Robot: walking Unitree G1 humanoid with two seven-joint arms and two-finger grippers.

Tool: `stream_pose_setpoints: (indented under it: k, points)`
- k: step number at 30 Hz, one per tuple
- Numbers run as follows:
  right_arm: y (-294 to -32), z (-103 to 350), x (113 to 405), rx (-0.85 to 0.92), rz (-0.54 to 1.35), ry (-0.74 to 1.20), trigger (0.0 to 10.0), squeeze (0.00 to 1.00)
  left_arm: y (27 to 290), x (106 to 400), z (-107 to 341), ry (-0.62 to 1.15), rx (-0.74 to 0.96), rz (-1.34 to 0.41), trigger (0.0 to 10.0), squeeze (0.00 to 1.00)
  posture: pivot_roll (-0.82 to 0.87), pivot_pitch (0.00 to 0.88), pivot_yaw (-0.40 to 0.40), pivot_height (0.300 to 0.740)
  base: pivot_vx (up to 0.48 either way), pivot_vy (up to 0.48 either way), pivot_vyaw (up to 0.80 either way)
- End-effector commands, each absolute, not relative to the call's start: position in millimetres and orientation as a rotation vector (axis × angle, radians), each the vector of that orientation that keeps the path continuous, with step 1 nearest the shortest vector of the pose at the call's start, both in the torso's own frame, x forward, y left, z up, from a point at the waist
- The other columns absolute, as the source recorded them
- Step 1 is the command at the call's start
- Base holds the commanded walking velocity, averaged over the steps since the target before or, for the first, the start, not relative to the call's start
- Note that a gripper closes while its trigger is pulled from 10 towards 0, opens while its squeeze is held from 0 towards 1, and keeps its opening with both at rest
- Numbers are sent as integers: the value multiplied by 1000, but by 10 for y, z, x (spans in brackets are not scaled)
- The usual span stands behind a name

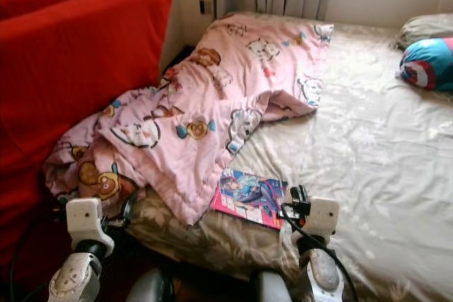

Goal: Clean up the room

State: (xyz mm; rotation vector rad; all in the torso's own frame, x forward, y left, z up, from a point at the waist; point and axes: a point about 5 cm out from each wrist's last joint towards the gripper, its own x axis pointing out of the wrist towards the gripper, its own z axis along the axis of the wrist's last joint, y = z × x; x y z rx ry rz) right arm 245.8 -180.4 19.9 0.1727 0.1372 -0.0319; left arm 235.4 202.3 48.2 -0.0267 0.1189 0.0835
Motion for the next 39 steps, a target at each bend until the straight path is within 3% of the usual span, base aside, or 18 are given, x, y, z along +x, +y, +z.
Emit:
stream_pose_setpoints:
  k: [1,9,14,20,32,39]
  points:
    - [-1815,117,2410,173,-43,176,10000,0,2049,2325,425,142,-35,83,10000,0,-58,86,16,704,0,0,0]
    - [-1968,-147,2259,143,-98,304,10000,0,2107,2282,81,289,-49,76,10000,0,-63,88,18,740,0,0,0]
    - [-2114,-532,2014,114,-160,572,10000,0,2160,2096,-373,523,-55,96,10000,0,-62,92,33,740,0,0,0]
    - [-2122,-769,1722,106,-197,762,10000,0,2149,1878,-653,719,-42,118,10000,0,-64,98,41,740,0,0,0]
    - [-2038,-838,1670,125,-184,820,10000,0,2146,1921,-685,749,-37,125,10000,0,-69,107,42,740,0,0,0]
    - [-2110,-859,1615,92,-173,855,10000,0,2256,1770,-750,799,-43,171,10000,0,-61,111,35,740,0,0,0]
